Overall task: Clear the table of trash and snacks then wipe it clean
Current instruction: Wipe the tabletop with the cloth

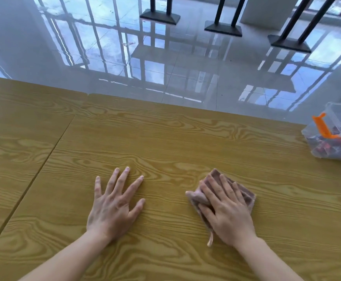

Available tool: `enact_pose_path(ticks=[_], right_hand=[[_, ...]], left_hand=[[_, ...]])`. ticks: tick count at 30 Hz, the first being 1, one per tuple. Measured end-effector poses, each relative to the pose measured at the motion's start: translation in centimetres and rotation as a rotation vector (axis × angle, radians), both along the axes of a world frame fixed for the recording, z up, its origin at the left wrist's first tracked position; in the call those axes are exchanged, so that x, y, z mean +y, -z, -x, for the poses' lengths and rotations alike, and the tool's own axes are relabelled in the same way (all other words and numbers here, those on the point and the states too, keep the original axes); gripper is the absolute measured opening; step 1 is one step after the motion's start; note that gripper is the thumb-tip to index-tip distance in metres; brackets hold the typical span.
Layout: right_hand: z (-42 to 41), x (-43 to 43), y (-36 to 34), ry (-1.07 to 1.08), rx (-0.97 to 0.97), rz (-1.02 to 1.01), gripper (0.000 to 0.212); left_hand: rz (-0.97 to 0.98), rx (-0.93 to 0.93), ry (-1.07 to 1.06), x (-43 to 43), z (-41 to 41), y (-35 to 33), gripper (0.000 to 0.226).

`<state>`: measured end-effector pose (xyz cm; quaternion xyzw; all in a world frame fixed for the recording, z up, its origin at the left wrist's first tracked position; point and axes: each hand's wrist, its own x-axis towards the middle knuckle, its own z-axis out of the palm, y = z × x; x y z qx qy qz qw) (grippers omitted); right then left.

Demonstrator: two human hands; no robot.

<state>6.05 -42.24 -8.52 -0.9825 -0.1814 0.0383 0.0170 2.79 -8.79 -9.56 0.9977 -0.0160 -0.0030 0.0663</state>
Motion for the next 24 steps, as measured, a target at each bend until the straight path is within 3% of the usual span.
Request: enact_pose_path(ticks=[3,5,9,12,14,16,19,21,24], right_hand=[[-7.7,2.4,-0.8,0.388,0.054,-0.013,0.068],[-10.9,7.0,-1.0,0.486,0.076,-0.065,0.070],[-8.1,14.0,-0.9,0.125,0.071,-0.084,0.067],[-2.4,9.7,-0.1,-0.118,0.038,-0.071,0.062],[-2.0,3.4,0.1,-0.009,-0.004,-0.025,0.061],[-3.9,-1.9,-0.5,0.231,0.022,0.028,0.063],[-5.9,-2.3,-1.2,0.574,0.082,-0.036,0.073],[-4.5,0.6,-1.1,0.553,0.086,-0.043,0.074],[-0.2,1.0,-0.1,0.212,0.060,-0.018,0.064]], left_hand=[[-0.002,-0.015,-0.001,-0.1,0.1,0.2,0.065],[0.003,-0.008,0.002,-0.1,0.0,0.1,0.065],[-0.004,0.003,-0.007,0.3,0.1,-0.2,0.065],[0.005,-0.003,-0.001,0.3,0.4,-0.2,0.065],[0.012,-0.004,0.002,0.3,0.2,-0.1,0.065],[0.003,-0.007,0.006,0.3,0.0,0.0,0.065],[-0.021,0.002,0.014,0.4,0.2,0.1,0.066],[-0.022,0.012,0.020,0.4,0.3,0.0,0.066],[-0.008,0.002,0.011,0.5,0.4,0.0,0.066]])
